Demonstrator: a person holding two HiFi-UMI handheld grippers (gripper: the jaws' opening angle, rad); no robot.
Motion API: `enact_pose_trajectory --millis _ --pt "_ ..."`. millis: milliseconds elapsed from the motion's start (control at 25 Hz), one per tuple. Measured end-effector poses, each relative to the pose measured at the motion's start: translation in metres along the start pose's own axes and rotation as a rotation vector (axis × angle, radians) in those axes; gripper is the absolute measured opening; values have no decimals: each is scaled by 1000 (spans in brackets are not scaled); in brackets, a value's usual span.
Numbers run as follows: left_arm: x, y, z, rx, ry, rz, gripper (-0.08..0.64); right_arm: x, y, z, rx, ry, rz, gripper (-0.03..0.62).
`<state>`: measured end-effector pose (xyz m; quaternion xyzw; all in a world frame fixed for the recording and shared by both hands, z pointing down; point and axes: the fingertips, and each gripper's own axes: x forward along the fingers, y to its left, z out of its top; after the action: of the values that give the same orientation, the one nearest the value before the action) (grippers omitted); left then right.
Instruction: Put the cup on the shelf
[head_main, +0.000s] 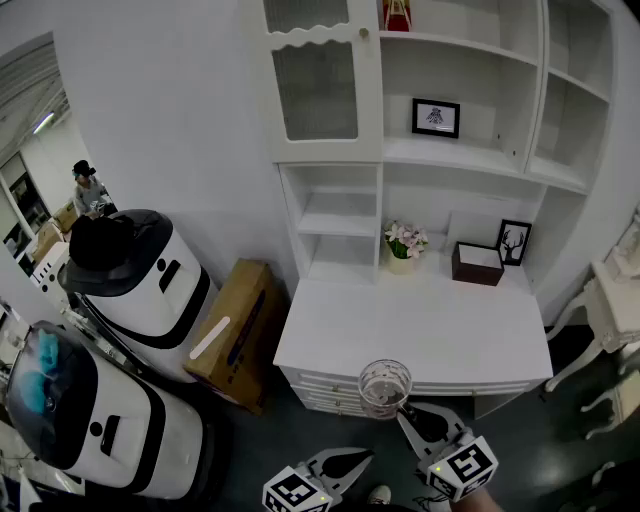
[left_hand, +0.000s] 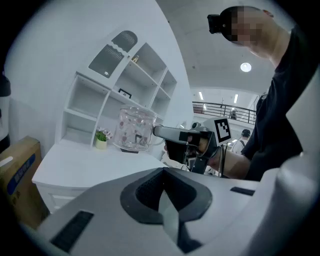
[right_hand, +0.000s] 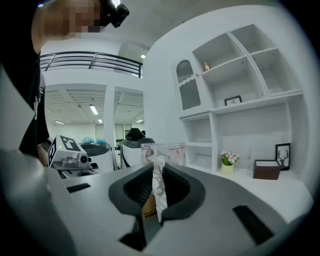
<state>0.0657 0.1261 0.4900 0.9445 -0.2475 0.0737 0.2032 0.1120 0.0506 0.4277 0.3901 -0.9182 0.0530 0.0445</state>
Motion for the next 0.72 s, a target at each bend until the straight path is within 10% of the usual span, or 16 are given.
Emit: enact_pose_trajectory --millis 720 --pt "-10 -14 -6 -9 -10 29 5 -14 10 1 37 -1 -1 31"
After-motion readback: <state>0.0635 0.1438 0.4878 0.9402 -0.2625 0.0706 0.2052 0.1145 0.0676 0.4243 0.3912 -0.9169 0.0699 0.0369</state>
